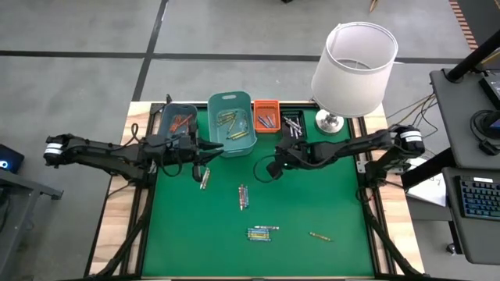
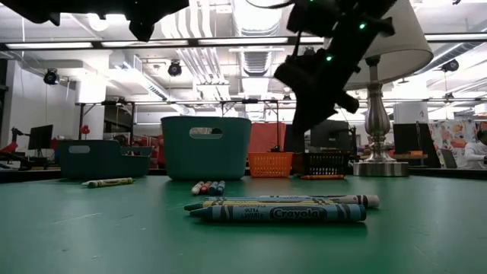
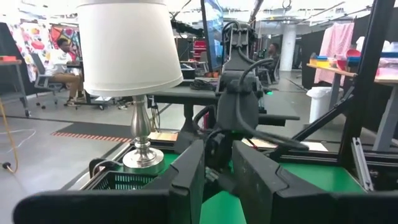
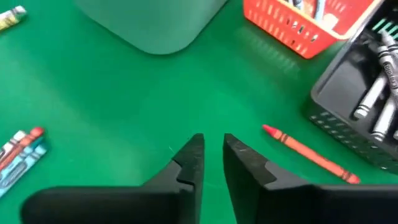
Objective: Sort crayons
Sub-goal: Put the orange crayon into the blue bin
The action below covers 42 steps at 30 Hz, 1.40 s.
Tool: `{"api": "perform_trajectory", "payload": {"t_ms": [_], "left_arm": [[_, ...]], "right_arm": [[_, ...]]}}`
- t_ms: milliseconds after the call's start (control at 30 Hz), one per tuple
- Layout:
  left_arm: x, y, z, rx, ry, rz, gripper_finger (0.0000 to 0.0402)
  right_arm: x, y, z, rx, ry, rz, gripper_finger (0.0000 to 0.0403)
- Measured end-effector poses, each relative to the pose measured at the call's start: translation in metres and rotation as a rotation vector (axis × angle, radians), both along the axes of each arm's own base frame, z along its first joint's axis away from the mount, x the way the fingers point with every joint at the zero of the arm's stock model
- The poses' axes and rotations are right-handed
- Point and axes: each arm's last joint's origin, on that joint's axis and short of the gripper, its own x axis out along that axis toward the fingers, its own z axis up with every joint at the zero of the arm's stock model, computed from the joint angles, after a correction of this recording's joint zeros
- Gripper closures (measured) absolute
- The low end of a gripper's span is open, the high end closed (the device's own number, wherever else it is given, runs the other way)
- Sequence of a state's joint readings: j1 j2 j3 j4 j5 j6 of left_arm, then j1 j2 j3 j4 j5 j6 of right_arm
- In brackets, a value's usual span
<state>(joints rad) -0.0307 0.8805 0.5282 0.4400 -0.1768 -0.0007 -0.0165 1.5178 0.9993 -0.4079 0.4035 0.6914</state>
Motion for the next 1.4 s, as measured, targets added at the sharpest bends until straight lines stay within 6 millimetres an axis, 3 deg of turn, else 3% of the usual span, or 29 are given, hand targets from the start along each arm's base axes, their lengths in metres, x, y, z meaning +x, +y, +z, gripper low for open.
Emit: {"api": "perform_trajectory", "payload": {"t_ms": [133, 300, 700, 1400], "left_arm": [[-0.001, 0.0, 0.001, 0.018, 0.001, 0.002, 0.0335], [-0.001, 0.0, 0.001, 0.026, 0.003, 0.002, 0.0335], [-0.002, 0.002, -0.001, 0.039, 0.03, 0.073, 0.0335], [-0.002, 0.002, -0.002, 0.039, 0.034, 0.081, 0.0335]], "right_arm": [[0.006, -0.005, -0.015, 0.034, 0.06, -0.074, 0.0386], [0.009, -0.013, -0.033, 0.064, 0.15, -0.22, 0.0391], [0.017, -0.033, -0.042, 0.037, 0.159, -0.296, 0.039], [0.017, -0.038, -0.069, -0.072, 0.236, -0.348, 0.039]]}}
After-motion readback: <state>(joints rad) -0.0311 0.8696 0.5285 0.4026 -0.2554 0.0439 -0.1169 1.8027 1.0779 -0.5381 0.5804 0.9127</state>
